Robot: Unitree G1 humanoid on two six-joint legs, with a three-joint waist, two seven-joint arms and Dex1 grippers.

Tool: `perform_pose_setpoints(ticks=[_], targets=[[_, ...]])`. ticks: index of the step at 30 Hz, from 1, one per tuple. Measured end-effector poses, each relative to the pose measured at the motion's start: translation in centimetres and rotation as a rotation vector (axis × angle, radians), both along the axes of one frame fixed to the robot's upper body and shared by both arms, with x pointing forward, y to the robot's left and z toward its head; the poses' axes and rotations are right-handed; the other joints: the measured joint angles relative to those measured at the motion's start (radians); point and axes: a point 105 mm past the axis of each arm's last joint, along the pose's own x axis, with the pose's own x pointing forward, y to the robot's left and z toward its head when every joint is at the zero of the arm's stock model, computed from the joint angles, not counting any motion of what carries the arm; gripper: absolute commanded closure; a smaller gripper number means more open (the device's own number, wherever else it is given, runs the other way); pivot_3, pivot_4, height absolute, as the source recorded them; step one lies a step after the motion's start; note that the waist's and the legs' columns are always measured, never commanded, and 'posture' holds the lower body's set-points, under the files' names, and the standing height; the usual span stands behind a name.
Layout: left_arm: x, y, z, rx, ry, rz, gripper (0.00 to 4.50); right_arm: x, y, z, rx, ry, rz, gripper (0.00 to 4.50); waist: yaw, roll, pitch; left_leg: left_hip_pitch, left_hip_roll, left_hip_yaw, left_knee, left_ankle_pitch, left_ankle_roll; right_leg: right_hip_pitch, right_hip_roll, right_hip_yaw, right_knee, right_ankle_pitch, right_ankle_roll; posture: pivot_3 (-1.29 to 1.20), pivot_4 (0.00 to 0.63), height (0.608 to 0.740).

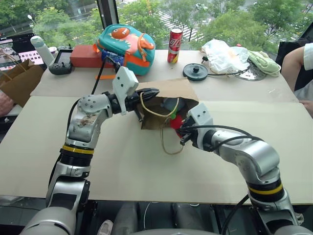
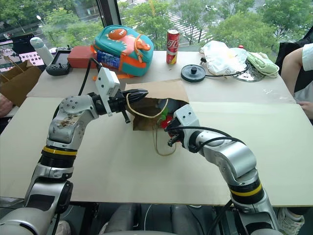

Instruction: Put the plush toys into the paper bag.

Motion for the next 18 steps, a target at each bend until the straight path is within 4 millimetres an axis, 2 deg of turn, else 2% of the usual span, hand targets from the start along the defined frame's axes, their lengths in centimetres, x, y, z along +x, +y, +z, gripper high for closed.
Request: perform_pose_setpoints(ticks=[5,9,13,17,18], targets=[[-0.1,-0.4,0.0,-0.003,-0.001,-0.013,4.5,2.3,3.4,2.4,0.04,-0.065,0.013,4.29,-0.005,0.0,0.0,0.001,0.002,0.0,0.0,0.0,0.0,-0.001,0.002,0.0,0.002,0.0,0.0,0.0,0.15,0.733],[-0.2,-0.7,-0.1,0.0,0.002,-0.021,4.5,3.2,6.1,3.6,0.092,-0.076,0.019,4.29,0.0,0.0,0.0,0.0,0.001,-0.001,0.0,0.0,0.0,-0.001,0.001,-0.001,0.002,0.001,-0.001,0.0,0.15,0.733],[-0.2,-0.6,-0.1,0.0,0.002,-0.021,4.5,4.9,6.6,3.2,0.154,-0.06,-0.07,4.29,0.004,0.0,0.0,-0.001,0.0,-0.001,0.0,0.0,0.0,0.0,-0.001,-0.002,0.002,0.001,-0.001,0.0,0.15,0.733],[-0.2,-0.8,-0.2,-0.001,0.004,-0.025,4.5,6.7,6.2,2.9,0.248,-0.064,-0.191,4.29,0.001,0.0,0.0,-0.001,0.0,-0.001,0.0,0.0,0.0,-0.001,-0.001,-0.002,0.002,0.001,-0.001,0.0,0.15,0.733],[-0.2,-0.8,-0.2,-0.001,0.004,-0.026,4.5,6.9,6.1,2.9,0.263,-0.068,-0.205,3.6,0.0,0.0,0.0,-0.001,0.0,-0.001,-0.001,0.0,0.0,-0.001,-0.001,-0.002,0.002,0.001,-0.001,0.0,0.15,0.733]])
